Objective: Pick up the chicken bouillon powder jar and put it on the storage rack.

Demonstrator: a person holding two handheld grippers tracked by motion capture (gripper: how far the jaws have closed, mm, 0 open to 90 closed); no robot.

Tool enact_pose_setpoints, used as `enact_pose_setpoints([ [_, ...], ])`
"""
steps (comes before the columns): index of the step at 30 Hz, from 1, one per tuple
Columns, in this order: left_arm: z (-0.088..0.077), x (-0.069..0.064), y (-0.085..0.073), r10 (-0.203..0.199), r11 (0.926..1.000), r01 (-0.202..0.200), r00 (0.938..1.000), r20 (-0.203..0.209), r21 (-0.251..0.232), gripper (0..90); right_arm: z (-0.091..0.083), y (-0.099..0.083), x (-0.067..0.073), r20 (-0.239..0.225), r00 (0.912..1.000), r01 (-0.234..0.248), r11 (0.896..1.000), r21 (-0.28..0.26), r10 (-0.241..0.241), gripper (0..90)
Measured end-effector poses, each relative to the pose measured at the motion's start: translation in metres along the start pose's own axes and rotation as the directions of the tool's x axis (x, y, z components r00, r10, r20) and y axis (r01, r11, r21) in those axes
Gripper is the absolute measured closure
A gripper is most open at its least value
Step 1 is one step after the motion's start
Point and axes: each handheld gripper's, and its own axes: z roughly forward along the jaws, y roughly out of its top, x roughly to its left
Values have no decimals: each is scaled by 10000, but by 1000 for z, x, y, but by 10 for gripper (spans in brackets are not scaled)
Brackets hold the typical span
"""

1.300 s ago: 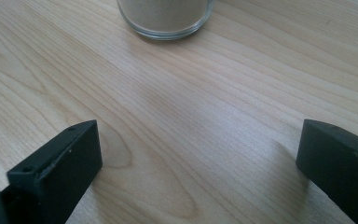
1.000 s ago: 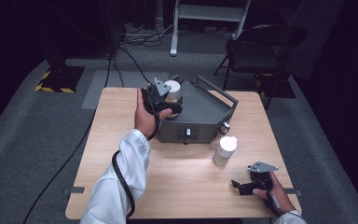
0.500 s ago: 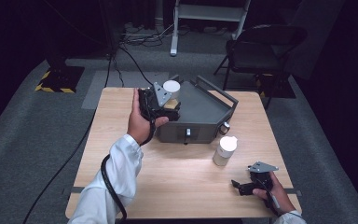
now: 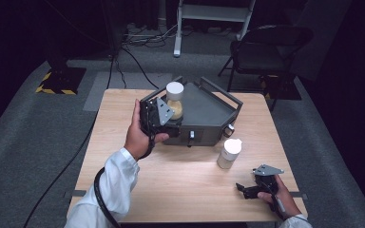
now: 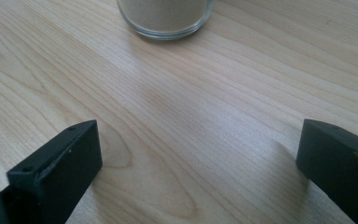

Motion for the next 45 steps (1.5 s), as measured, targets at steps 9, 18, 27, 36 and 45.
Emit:
enact_pose_setpoints([
  [9, -7, -4, -17, 295, 9990, -288, 9994, -188, 330, 2, 0, 0, 0, -1, 10000, -5, 10000, 1, 5, 0],
  [18, -17, -6, -32, 576, 9971, -562, 9980, -265, 520, 2, 0, 0, 0, 24, 10000, -15, 10000, -1, 15, 0],
  [27, -21, -16, -50, 1024, 9905, -1011, 9947, -101, 932, 2, 0, 0, 0, 34, 10000, -27, 10000, -4, 27, 0],
  [36, -18, -18, -66, 716, 9889, -735, 9972, 196, 1288, 13, 0, 0, 0, 31, 10000, -27, 10000, -3, 27, 0],
  [45, -17, -22, -86, 329, 9846, -376, 9990, 303, 1705, 9, 0, 0, 0, 33, 10000, -25, 10000, -4, 25, 0],
])
